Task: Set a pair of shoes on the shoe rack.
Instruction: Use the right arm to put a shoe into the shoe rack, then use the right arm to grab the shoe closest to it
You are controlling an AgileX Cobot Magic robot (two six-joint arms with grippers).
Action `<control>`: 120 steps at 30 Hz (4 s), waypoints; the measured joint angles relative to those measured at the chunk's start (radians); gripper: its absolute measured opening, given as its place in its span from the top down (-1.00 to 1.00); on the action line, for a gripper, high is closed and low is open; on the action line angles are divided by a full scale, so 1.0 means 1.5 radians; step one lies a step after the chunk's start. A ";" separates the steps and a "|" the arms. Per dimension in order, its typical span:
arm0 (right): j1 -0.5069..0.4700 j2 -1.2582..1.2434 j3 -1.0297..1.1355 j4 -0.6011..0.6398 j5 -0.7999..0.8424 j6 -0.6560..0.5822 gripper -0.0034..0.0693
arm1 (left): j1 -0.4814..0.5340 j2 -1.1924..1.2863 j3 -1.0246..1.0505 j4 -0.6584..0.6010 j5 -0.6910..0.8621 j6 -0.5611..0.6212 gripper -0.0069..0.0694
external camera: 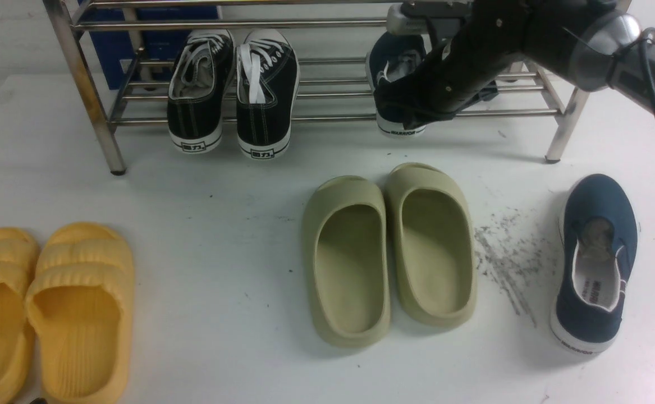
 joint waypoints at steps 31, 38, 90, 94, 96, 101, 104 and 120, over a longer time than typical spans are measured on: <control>-0.007 -0.335 0.091 -0.033 0.273 -0.033 0.89 | 0.000 0.000 0.000 0.000 0.000 0.000 0.19; -0.007 -0.555 0.306 -0.061 0.271 -0.033 0.89 | 0.000 0.000 0.000 0.000 0.000 0.000 0.19; -0.266 -1.477 1.376 -0.094 -0.294 -0.090 0.77 | 0.000 0.000 0.000 0.000 0.000 0.000 0.19; -0.270 -1.477 1.388 -0.084 -0.294 -0.088 0.77 | 0.000 0.000 0.000 0.000 0.000 0.000 0.19; -0.272 -1.477 1.389 -0.084 -0.296 -0.088 0.77 | 0.000 0.000 0.000 0.000 0.000 0.000 0.19; -0.273 -1.477 1.389 -0.084 -0.298 -0.088 0.75 | 0.000 0.000 0.000 0.005 0.000 0.000 0.19; -0.273 -1.477 1.389 -0.080 -0.299 -0.088 0.75 | 0.000 0.000 0.000 0.005 0.000 0.000 0.19; -0.273 -1.256 1.109 -0.045 -0.164 -0.090 0.68 | 0.000 0.000 0.000 0.006 0.000 0.000 0.19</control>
